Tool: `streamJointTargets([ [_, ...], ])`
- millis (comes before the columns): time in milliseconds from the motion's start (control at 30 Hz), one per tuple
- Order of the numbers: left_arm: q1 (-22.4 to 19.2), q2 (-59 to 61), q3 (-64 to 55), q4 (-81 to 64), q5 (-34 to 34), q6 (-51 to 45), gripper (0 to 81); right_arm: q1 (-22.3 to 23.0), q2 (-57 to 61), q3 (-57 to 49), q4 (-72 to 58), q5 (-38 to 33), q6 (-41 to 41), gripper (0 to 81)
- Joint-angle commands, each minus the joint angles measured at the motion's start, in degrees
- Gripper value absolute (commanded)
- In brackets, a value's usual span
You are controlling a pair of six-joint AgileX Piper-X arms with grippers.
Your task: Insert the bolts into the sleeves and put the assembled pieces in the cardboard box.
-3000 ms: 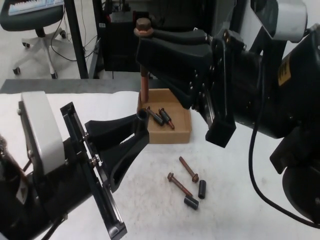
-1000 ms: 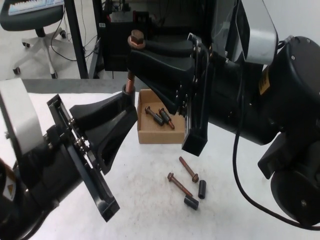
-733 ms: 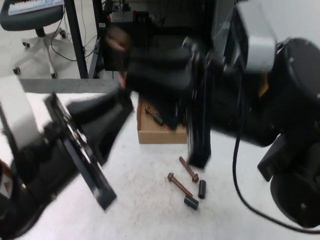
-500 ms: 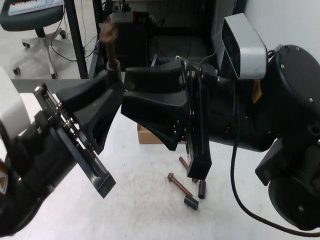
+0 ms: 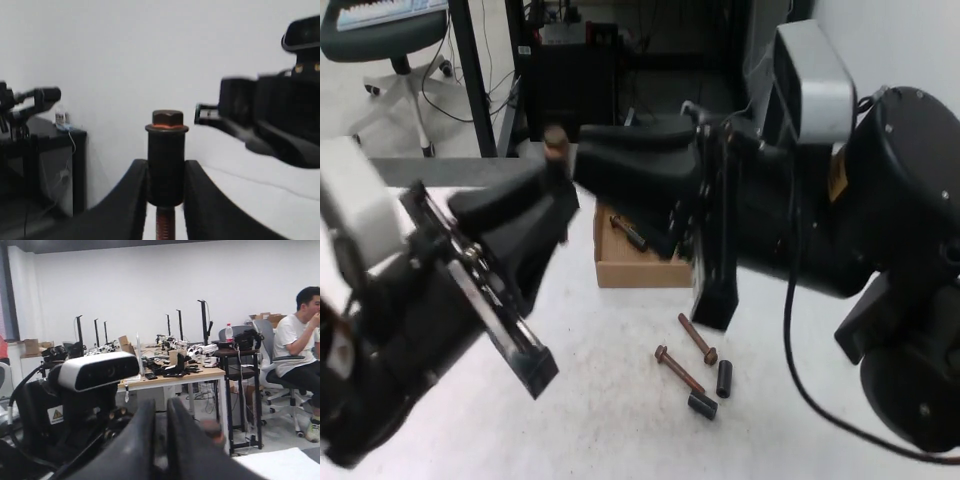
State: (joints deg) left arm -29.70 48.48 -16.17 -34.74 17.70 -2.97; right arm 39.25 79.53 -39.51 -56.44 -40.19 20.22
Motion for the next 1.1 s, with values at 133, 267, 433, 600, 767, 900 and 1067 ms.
streamJointTargets([
  [133, 0.2, 2.4, -12.4, 26.8, -0.5, 6.3, 0.2, -7.1, -1.7, -0.1, -3.4, -0.1, 6.9, 0.8],
  [267, 1.5, 11.2, -22.6, 37.6, -0.5, 6.4, 0.2, -11.5, -5.5, -0.1, -2.3, -3.7, 7.3, 0.8],
  [433, 2.7, 25.5, -37.3, 46.1, -0.5, 6.4, 0.2, -16.7, -12.6, -0.1, 9.9, -8.3, 7.3, 0.8],
  [600, 2.7, 41.7, -53.2, 54.1, -0.5, 5.7, 0.2, -22.4, -20.6, -0.1, 34.7, -8.6, 2.2, 0.8],
  [767, 2.6, 54.8, -68.9, 63.5, 0.0, 4.6, 0.2, -26.2, -26.2, -0.1, 59.6, -5.9, -8.1, 0.8],
  [900, 2.6, 64.1, -79.5, 70.2, 0.0, 4.6, 0.2, -27.4, -28.3, -0.1, 73.1, -1.6, -14.8, 0.8],
  [1067, 2.6, 73.2, -89.2, 76.6, -2.4, 4.6, 0.2, -27.4, -28.6, -0.1, 79.7, 0.5, -16.5, 0.8],
])
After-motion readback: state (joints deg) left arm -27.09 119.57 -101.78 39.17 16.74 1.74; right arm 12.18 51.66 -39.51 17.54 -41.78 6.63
